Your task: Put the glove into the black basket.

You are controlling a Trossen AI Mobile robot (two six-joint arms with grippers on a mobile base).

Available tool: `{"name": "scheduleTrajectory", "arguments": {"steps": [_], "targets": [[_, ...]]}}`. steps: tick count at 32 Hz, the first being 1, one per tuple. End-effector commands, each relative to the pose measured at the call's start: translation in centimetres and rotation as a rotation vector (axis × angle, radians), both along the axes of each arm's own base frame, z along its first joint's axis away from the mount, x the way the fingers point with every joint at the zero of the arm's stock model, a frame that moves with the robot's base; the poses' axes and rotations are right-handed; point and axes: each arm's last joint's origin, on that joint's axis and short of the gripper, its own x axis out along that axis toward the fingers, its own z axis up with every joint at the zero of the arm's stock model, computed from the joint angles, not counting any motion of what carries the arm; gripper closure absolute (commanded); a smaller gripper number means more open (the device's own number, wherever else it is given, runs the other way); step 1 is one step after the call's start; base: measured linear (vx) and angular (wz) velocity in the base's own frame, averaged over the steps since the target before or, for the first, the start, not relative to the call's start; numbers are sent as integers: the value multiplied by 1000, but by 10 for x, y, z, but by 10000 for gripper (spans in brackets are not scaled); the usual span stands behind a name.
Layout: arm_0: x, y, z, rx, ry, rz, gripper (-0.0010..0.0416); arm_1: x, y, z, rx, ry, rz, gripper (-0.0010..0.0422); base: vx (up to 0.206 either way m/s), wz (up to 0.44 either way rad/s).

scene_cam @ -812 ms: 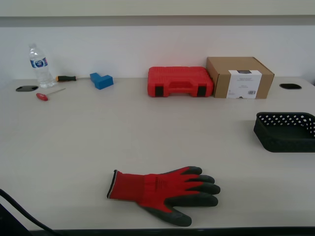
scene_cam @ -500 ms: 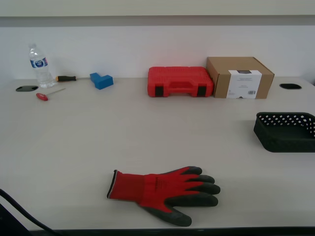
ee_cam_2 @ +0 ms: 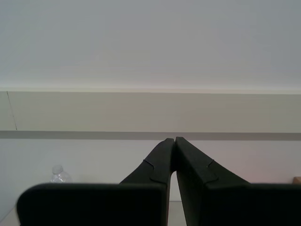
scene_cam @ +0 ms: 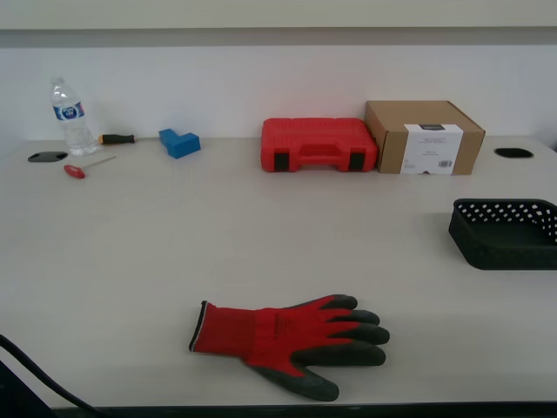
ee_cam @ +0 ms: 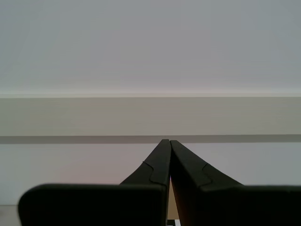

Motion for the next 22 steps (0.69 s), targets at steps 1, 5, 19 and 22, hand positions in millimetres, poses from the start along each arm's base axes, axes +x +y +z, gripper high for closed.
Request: {"name": "scheduleTrajectory", "arguments": {"steps": [1, 5, 19, 22], "targets": [[0, 0, 1, 1, -4, -1, 405, 0, 0, 0, 1, -4, -1, 412, 0, 0], [0, 0, 1, 2, -4, -1, 405, 0, 0, 0, 1, -4, -1, 412, 0, 0], [-2, 9, -27, 65, 286, 257, 405, 0, 0, 0, 1, -4, -1, 412, 0, 0], [-5, 10, -36, 84, 384, 296, 405, 0, 0, 0, 1, -4, -1, 412, 0, 0]]}}
